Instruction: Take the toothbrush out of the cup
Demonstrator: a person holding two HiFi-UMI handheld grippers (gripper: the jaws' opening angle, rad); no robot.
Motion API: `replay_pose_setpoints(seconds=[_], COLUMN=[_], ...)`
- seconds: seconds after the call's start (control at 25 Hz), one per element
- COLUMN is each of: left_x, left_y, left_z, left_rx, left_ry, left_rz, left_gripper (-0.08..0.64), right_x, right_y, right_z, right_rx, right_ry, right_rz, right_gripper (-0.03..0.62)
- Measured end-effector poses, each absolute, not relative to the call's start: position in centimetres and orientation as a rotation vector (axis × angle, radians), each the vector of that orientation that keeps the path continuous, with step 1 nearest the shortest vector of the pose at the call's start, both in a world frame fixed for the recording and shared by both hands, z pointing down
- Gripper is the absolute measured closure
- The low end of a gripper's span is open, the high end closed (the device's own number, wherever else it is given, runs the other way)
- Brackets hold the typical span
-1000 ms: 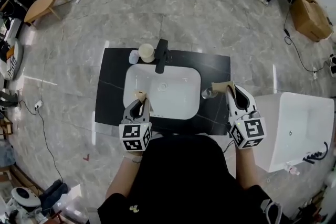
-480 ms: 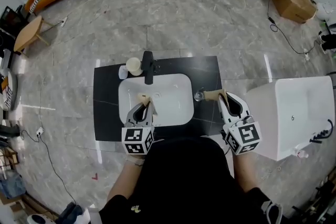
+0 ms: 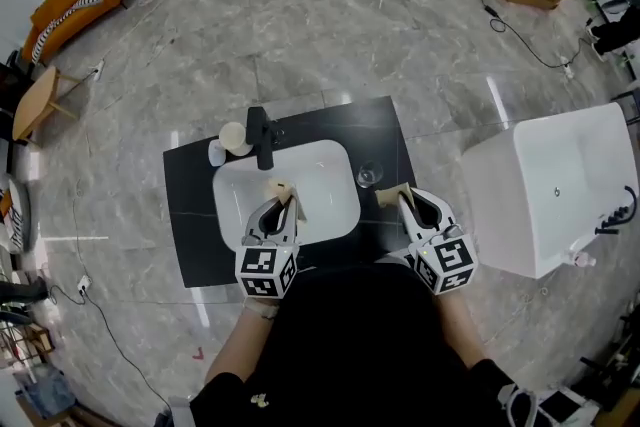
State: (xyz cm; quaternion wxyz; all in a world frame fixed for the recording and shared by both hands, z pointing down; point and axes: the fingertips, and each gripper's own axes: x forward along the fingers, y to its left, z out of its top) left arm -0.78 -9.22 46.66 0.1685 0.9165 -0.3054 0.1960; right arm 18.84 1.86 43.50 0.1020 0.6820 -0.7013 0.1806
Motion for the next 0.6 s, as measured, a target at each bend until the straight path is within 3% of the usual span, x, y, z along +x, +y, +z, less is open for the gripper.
replay_pose_setpoints(seconds=[0.6], left_x=[2.3], left_y=[-7.1], left_z=[46.8], left_rx=[2.652], left_ry=[-0.714], left_rz=[0.571], left_gripper=[0.517], right_x=[18.3], right_y=[3.8], right_z=[47.6], right_rx=[2.023], right_ry=[-2.019], right_rz=[0.596], right_gripper=[0.533])
